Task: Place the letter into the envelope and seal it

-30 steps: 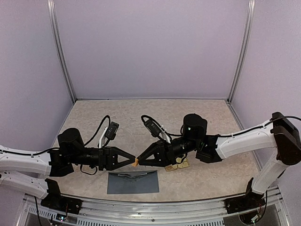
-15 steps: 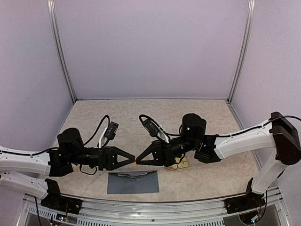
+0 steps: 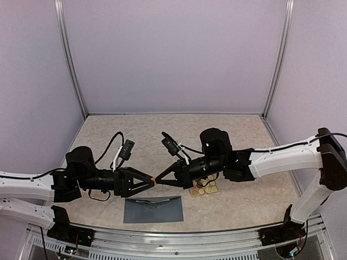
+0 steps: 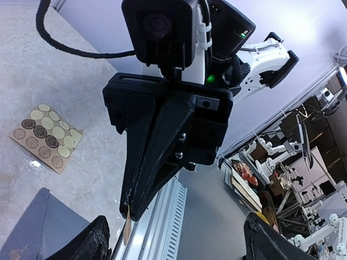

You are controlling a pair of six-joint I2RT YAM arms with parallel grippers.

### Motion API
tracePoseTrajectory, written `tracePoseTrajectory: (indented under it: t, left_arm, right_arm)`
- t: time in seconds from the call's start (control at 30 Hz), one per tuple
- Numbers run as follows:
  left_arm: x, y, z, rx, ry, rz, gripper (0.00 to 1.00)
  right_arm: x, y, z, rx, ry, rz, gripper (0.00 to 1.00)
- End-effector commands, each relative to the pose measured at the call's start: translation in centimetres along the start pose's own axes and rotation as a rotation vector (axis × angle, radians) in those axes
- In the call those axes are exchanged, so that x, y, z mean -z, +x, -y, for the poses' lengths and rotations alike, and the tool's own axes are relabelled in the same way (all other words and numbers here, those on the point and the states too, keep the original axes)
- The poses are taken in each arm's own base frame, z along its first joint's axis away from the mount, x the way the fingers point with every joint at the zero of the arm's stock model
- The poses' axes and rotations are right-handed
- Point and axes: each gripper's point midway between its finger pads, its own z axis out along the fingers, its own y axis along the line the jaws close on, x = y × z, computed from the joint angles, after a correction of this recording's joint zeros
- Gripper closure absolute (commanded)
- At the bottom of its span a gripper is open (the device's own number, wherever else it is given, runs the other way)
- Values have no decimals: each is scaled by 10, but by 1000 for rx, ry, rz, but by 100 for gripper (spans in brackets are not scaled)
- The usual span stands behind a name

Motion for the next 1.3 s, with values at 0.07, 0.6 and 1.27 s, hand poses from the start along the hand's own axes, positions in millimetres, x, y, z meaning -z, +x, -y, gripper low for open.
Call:
tracePoseTrajectory:
  t: [0.07, 0.6, 1.27]
  left_arm:
    - [18, -6, -60, -4, -366, 44, 40]
    - [34, 40, -146, 115, -629, -9, 83]
    - [30, 100, -179, 168, -656, -160, 87]
  right_arm:
    - [6, 2, 18, 24, 155, -26, 100]
    - [1, 40, 72, 18, 347, -119, 100]
    - [-32, 70, 106, 65, 368, -242, 100]
